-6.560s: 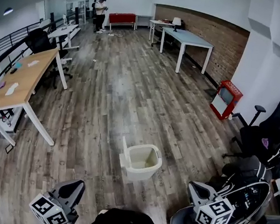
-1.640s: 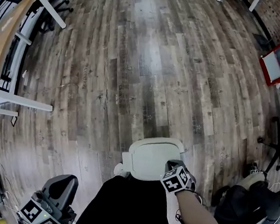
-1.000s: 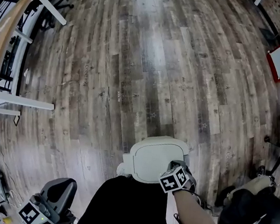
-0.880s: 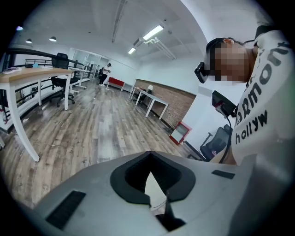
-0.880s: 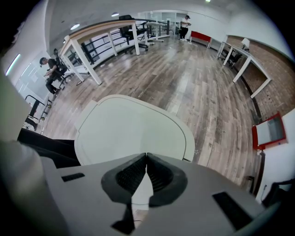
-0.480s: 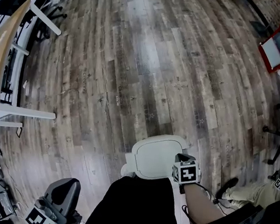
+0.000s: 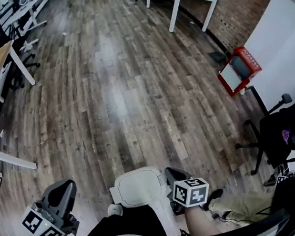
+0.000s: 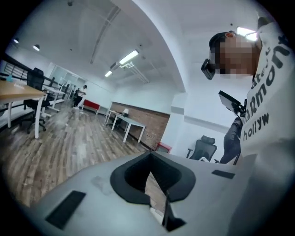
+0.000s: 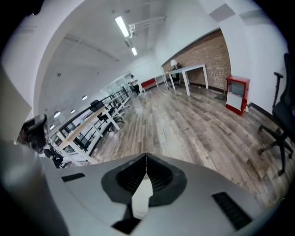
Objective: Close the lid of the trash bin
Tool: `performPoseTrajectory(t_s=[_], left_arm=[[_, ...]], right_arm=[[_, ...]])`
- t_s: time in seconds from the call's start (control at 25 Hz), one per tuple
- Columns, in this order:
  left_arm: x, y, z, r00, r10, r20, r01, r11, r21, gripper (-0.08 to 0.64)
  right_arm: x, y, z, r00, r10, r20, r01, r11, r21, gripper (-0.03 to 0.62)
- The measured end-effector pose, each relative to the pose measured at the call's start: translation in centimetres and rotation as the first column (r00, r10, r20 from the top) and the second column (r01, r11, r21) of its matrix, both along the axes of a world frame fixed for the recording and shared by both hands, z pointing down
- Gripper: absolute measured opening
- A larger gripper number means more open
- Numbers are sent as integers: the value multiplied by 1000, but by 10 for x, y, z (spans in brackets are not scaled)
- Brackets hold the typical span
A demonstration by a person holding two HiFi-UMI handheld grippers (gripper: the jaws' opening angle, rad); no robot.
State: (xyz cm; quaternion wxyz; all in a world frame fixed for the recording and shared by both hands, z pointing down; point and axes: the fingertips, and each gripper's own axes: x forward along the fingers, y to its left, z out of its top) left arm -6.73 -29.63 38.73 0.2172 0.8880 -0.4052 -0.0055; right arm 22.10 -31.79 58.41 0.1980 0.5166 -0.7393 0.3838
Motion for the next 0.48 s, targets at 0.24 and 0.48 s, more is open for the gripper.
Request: performPoseTrajectory(t_s=[0.24,0.48], left_arm=[[-4,-23,-51,995,17,-100,-6,994,110,5],[23,-18,-99,967,154,-204,-117,976,181,5]], right_arm=[[-1,-1,-137,997,74,-26,-63,955,289,11],[-8,22,-251,996,92,6,-83,864,496,11]])
